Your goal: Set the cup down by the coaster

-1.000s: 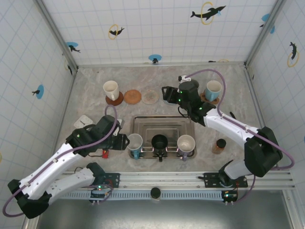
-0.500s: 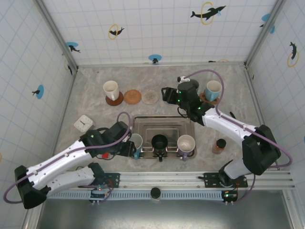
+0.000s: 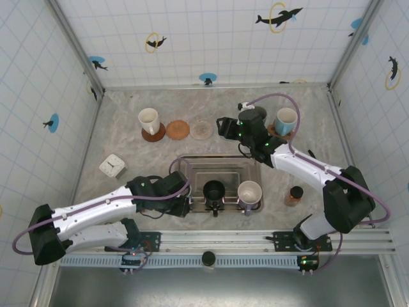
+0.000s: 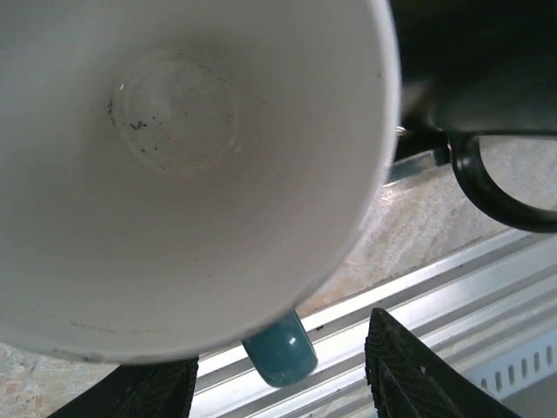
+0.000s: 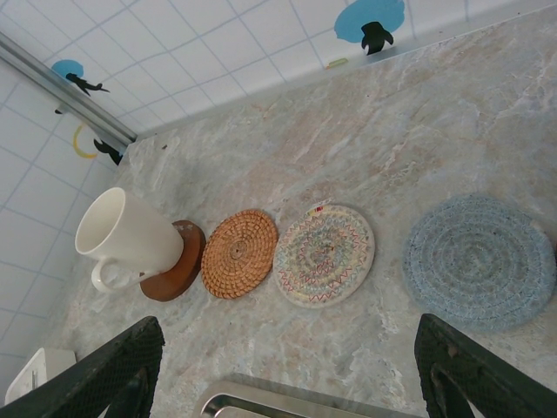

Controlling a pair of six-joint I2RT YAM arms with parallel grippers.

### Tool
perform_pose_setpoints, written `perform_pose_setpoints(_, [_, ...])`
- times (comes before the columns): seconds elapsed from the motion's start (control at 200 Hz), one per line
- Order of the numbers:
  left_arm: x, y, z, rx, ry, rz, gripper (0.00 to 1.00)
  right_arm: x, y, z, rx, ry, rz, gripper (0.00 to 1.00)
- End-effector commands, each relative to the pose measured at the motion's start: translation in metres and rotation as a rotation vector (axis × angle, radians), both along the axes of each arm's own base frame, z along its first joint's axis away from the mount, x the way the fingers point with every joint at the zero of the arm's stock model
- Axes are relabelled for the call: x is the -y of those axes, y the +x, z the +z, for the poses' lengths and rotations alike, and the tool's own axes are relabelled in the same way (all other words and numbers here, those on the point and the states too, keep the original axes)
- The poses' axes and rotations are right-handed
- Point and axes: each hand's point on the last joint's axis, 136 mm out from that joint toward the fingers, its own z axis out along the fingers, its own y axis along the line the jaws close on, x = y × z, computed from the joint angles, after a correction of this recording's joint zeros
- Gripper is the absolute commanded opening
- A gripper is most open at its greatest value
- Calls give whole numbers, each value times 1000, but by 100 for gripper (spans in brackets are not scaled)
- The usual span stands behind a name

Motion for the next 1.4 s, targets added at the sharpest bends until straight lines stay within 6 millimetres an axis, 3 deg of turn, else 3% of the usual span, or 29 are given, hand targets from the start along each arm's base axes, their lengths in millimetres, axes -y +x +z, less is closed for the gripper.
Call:
perform_pose_setpoints(0.0, [-2,5,-9,18,25,46,51,-5,8,17,31,36,-3,77])
perform_pose_setpoints(0.511, [-6,16,-27,48,84,99,32,-6,8,14,23,35,2,77])
perform_pose_setpoints(0.896, [-10,21,-21,73,110,117,0,-9,10,13,15,38,11,77])
perform_pose_setpoints(1.131, [-15,34,-5,141,138,152,0,-10,10,13,14,36,13,77])
perform_pose_setpoints(1.392, [-5,54,23,244,106,161,0,-11,10,14,14,38,24,76])
